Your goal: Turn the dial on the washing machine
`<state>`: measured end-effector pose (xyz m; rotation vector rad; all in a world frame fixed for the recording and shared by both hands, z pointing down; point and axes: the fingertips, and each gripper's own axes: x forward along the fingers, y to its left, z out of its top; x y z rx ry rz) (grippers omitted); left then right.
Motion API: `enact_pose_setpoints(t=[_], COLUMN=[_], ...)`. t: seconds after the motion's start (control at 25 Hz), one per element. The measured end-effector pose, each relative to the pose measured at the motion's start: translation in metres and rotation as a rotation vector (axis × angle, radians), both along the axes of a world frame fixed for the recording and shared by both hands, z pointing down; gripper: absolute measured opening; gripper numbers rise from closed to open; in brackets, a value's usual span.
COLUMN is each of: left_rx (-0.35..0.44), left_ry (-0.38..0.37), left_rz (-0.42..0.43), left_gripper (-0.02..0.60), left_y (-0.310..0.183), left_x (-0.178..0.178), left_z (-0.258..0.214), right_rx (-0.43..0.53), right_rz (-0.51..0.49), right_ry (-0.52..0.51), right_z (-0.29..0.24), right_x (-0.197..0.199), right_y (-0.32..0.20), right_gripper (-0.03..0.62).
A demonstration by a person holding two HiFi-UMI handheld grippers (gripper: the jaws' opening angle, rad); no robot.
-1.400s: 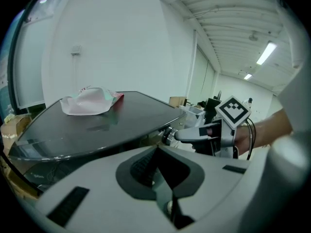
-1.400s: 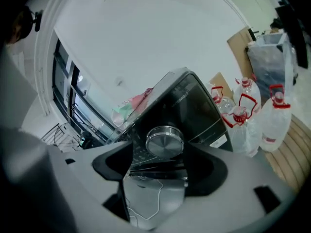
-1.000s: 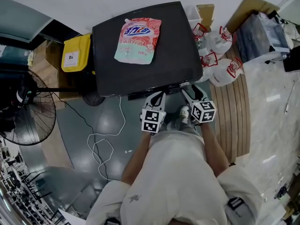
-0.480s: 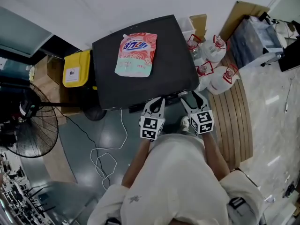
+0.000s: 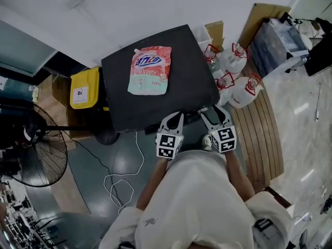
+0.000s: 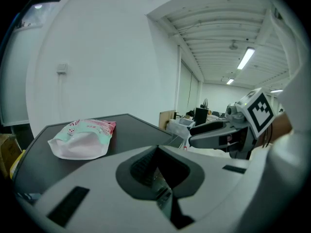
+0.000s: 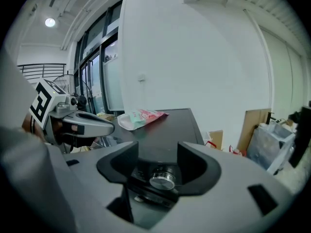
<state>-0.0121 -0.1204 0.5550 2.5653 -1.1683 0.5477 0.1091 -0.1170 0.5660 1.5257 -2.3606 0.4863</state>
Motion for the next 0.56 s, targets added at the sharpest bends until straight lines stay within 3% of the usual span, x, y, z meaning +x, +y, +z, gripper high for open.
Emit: enact_pose_setpoints(t=[0.56], left_rx=[0.009], left_ry=[0.013], left_rz=[0.029], left_gripper=[0.014], left_y=[-0.012], left_x=[-0.002], left_z=[-0.004], right_rx=[0.012], right_rz=[0.038], right_ry=[0.013], right_z=[-0.006], right_x=[0.0], right_y=[-0.01], right_gripper=[0.25])
